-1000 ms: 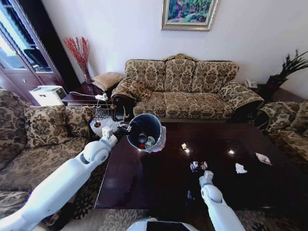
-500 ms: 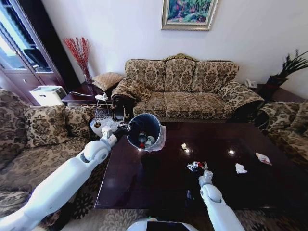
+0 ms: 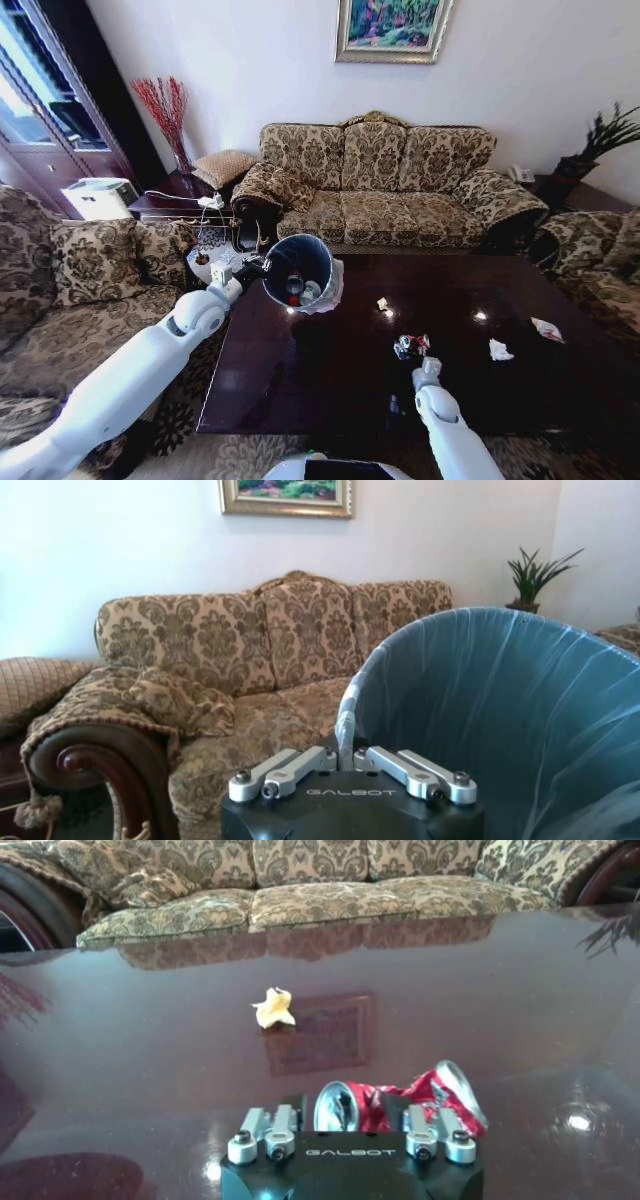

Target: Move to the front of the table and place the trash on the table into the trash bin.

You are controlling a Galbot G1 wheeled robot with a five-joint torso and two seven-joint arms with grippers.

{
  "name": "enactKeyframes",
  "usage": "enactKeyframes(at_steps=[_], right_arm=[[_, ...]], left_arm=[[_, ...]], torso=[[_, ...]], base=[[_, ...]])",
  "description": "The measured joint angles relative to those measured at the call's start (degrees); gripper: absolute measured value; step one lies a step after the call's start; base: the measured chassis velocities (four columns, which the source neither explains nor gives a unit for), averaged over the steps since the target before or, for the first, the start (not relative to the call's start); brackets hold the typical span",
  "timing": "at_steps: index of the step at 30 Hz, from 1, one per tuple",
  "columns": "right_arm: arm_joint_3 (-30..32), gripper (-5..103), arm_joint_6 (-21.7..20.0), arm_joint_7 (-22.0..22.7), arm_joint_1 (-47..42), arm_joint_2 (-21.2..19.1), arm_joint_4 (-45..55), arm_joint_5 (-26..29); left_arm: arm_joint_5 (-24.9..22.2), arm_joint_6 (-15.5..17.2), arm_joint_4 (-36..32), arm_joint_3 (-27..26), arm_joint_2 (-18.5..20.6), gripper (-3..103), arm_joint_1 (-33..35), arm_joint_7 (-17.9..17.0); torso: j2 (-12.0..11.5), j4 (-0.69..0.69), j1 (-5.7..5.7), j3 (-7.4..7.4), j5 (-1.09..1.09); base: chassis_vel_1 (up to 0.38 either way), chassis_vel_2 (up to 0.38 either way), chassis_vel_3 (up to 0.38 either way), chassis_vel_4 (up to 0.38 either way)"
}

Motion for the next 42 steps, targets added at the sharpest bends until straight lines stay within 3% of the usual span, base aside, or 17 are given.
enactKeyframes(at_steps=[7,9,12,20,26,31,33,35,37,38,41,42], right_arm=[[0.13,19,0.25,-0.03,-0.14,0.45,0.00,-0.05],[0.12,19,0.26,-0.04,-0.16,0.50,0.02,-0.07],[0.06,6,0.31,-0.10,-0.25,0.73,0.06,-0.13],[0.09,6,0.52,0.18,-0.55,0.35,1.10,-0.01],[-0.08,6,0.33,1.31,-2.24,-2.27,10.16,0.80],[-2.16,6,-1.65,2.07,-3.31,-7.98,26.77,5.46],[-3.30,6,-5.38,2.07,-1.85,-14.13,39.52,14.35],[-3.31,6,-6.10,2.07,-1.29,-15.57,41.58,16.31],[-2.30,6,-9.32,1.98,2.79,-25.38,52.13,28.15],[-2.30,6,-9.32,1.98,2.79,-25.38,52.13,28.15],[-3.31,6,-11.25,2.14,9.19,-34.87,59.42,40.15],[-3.31,6,-11.25,2.14,9.19,-34.87,59.42,40.15]], left_arm=[[-0.04,-0.14,0.24,0.20,-0.05,3,-0.22,0.04],[-0.04,-0.15,0.26,0.21,-0.06,3,-0.22,0.04],[-0.04,-0.39,0.39,0.23,-0.11,3,-0.23,0.08],[-0.05,-0.57,0.37,0.23,-0.12,3,-0.29,0.08],[-0.04,-0.57,-0.28,0.14,-0.13,3,-0.30,-0.10],[0.38,-0.46,-0.83,0.37,0.03,3,0.01,-0.17],[1.64,0.19,-1.17,0.93,0.05,3,0.32,-0.60],[1.78,0.37,-1.26,1.02,0.06,3,0.38,-0.72],[2.12,1.41,-1.53,2.02,-0.32,3,0.25,-1.32],[2.12,1.41,-1.53,2.02,-0.32,3,0.25,-1.32],[2.46,2.41,-1.54,3.01,-0.98,3,-0.09,-1.36],[2.46,2.41,-1.54,3.01,-0.98,3,-0.09,-1.36]], torso=[[0.00,0.01,0.00,0.00,0.01],[0.00,0.01,0.00,0.00,0.01],[0.00,0.00,0.00,0.00,0.03],[0.00,0.02,0.01,0.01,0.07],[-0.01,0.01,0.01,0.02,0.04],[0.00,0.01,0.01,0.01,0.06],[0.00,0.01,0.01,0.01,0.02],[0.00,0.01,0.01,0.01,0.02],[0.00,0.02,0.01,0.01,0.02],[0.00,0.02,0.01,0.01,0.02],[0.00,0.00,0.01,0.00,0.01],[0.00,0.00,0.01,0.00,0.01]], base=[[0.000,0.000,0.000,0.000],[0.000,0.000,0.000,0.000],[0.000,0.000,0.000,0.000],[0.000,0.000,0.000,0.000],[0.000,0.000,0.000,0.000],[0.000,0.000,0.000,0.000],[0.000,0.000,0.000,0.000],[0.000,0.000,0.000,0.000],[0.000,0.000,0.000,0.000],[0.000,0.000,0.000,0.000],[0.000,0.000,0.000,0.000],[0.000,0.000,0.000,0.000]])
